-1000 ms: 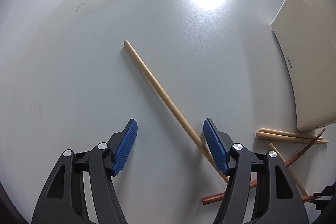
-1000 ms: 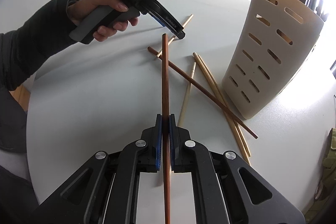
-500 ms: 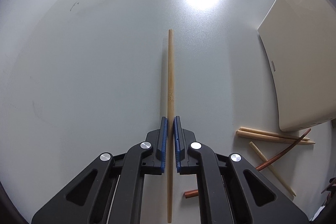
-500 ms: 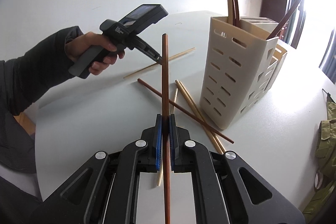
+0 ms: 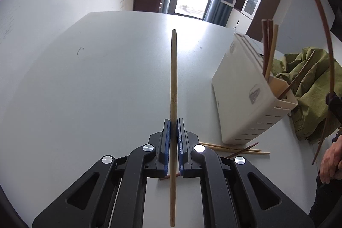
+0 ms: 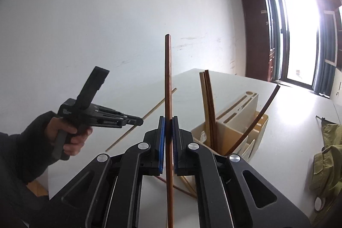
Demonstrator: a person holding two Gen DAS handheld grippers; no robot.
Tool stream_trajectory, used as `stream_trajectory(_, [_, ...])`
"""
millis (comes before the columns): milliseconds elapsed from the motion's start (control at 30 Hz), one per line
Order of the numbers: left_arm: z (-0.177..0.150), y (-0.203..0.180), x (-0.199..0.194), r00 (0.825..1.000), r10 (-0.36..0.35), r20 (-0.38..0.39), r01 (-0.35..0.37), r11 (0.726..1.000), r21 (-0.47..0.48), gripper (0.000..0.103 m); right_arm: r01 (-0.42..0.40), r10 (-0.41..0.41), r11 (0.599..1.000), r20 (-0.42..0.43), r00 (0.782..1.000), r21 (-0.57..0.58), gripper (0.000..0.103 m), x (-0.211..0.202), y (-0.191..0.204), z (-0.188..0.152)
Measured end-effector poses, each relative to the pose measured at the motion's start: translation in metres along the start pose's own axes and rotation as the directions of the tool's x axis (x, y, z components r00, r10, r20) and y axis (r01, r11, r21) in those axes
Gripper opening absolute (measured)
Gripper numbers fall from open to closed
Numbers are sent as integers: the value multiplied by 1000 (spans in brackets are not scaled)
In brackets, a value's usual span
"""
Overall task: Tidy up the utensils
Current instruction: 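Lift the light chopstick with the left tool while the right tool raises its brown chopstick upright, then lower both held chopsticks into the white holder and open both tools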
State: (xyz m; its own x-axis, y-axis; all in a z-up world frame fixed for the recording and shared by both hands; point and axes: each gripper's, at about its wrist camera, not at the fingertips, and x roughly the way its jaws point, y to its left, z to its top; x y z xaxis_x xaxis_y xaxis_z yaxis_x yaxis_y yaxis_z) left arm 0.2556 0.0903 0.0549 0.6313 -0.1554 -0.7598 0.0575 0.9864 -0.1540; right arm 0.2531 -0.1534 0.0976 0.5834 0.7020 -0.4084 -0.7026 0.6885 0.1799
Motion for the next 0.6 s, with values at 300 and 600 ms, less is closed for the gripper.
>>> stream_trajectory(300, [63, -62, -48, 941, -183, 284, 164, 983, 87, 6, 110, -132, 989, 265, 955, 94, 7, 14, -36, 48])
stream_trajectory(600, [96, -104, -16, 779, -383, 497, 403, 912, 71, 6, 162, -215, 972, 379, 900, 168, 7, 43, -74, 24])
